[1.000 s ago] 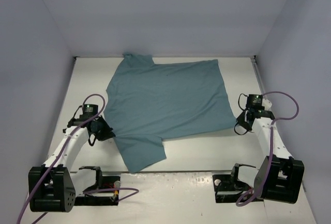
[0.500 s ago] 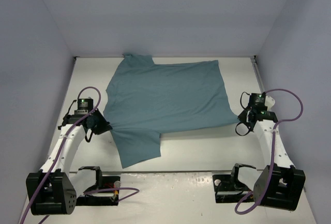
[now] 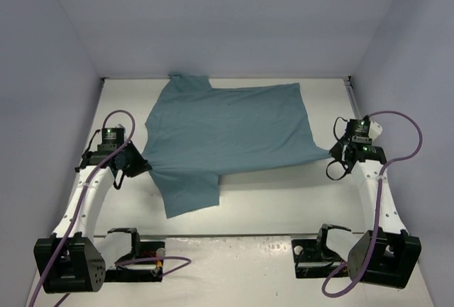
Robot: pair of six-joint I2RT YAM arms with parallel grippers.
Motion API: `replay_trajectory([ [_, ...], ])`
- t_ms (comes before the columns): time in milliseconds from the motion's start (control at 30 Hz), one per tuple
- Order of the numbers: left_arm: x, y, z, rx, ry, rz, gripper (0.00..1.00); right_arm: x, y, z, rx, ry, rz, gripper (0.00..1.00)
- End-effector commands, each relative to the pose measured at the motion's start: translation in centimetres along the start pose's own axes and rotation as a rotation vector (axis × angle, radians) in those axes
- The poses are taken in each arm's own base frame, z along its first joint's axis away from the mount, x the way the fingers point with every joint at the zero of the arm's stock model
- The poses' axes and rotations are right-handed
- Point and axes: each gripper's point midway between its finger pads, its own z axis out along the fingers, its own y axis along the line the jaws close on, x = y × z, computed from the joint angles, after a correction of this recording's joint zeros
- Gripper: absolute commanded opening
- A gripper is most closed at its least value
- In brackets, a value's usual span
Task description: Fold and stack the t-shirts
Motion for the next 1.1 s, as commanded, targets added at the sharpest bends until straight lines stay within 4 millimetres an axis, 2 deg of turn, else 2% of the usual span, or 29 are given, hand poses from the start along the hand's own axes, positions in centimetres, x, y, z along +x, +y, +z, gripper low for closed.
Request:
replay_trajectory([
  [0, -3.2, -1.3, -0.7, 0.007, -0.065, 0.013, 0.00, -3.1, 1.2, 0.3, 0.001, -0.046, -0.020, 0.00],
  [200, -6.4, -2.3, 0.3, -0.016, -0.096, 0.023, 0.00, -4.2, 2.2, 2.4, 0.026, -0.009, -0.044, 0.00],
  [367, -8.0, -2.9, 1.8, -0.027, -0.089, 0.030, 0.00, -4.8, 3.7, 4.2, 0.015, 0.017, -0.065, 0.00],
  [600, -8.4, -2.8, 2.2, -0.032, -0.089, 0.038, 0.00, -5.1, 5.8, 5.6, 0.004, 0.030, -0.129, 0.00],
  [800, -8.2, -1.0, 2.1, -0.050, -0.092, 0.011, 0.00, -5.0, 6.1, 6.7, 0.022, 0.040, -0.165, 0.00],
  [1067, -9.0, -1.0, 2.9, -0.047, -0.089, -0.003, 0.00, -5.9, 6.9, 8.0, 0.034, 0.034, -0.198, 0.00],
])
